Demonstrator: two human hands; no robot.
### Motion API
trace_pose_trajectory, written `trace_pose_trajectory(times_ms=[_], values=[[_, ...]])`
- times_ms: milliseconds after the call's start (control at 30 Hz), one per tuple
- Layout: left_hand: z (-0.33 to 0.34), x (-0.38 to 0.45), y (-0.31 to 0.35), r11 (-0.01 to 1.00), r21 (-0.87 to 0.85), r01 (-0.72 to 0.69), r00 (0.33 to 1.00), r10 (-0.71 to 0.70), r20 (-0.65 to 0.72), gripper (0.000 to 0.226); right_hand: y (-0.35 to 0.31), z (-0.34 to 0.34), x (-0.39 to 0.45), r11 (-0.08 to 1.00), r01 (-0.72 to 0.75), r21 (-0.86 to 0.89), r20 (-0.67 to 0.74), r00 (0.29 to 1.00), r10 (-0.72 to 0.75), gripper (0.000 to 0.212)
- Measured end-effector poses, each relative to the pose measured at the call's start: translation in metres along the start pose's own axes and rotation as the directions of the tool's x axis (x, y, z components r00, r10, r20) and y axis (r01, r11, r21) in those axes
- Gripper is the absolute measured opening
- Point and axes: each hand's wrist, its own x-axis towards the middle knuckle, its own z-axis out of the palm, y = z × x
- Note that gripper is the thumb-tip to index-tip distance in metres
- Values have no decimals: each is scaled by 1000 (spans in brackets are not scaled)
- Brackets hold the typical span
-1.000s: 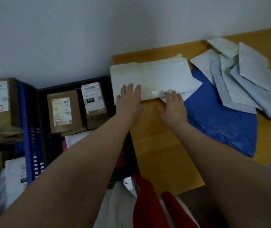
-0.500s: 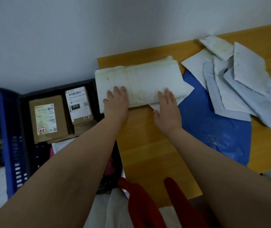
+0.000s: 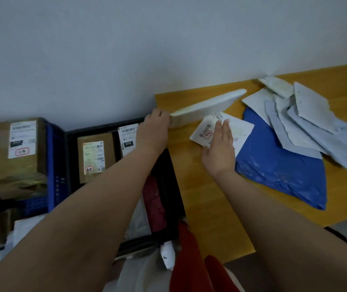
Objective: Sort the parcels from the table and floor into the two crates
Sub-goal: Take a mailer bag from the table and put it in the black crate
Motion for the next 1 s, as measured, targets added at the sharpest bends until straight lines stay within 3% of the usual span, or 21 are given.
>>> trace_pose_trajectory(times_ms=[267,500,700,867,1000], values=[[-71,-79,-82,943,-278,181,976,-208,-68,30,-81,26,-62,933,-128,336,45,992,120,68],[-111,-129,-134,734,-639,232,949,-315,-17,24,-138,48,-97,757,-168,631,49,983,177,55],[-123,-157,-152,624,-741,250,931,-364,7,23,-166,54,-112,662,-183,727,104,982,158,43],[-132,-174,-153,553,-798,239,928,-371,20,28,-168,45,-114,643,-126,755,55,990,129,29],[-137,-181,-150,512,-828,231,930,-366,33,29,-167,39,-116,646,-71,760,3,994,106,32]])
